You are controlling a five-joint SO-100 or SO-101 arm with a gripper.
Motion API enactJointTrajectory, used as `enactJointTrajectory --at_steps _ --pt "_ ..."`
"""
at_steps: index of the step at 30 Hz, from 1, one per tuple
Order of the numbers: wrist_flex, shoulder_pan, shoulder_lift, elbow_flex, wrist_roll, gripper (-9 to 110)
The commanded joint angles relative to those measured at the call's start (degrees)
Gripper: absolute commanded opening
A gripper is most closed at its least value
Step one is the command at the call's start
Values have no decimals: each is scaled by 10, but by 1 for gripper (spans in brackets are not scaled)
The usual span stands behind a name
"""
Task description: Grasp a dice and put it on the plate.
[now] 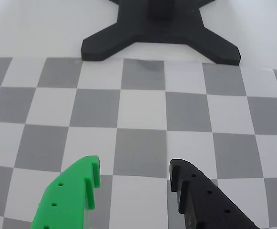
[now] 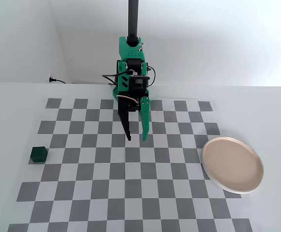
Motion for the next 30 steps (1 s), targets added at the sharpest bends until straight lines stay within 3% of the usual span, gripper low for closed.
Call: enactJointTrajectory --at_steps 1,14,30 --pt "-42 -1 -109 -113 8 11" --pt "-46 40 -428 -391 32 12" --pt "-69 224 -642 -577 24 12"
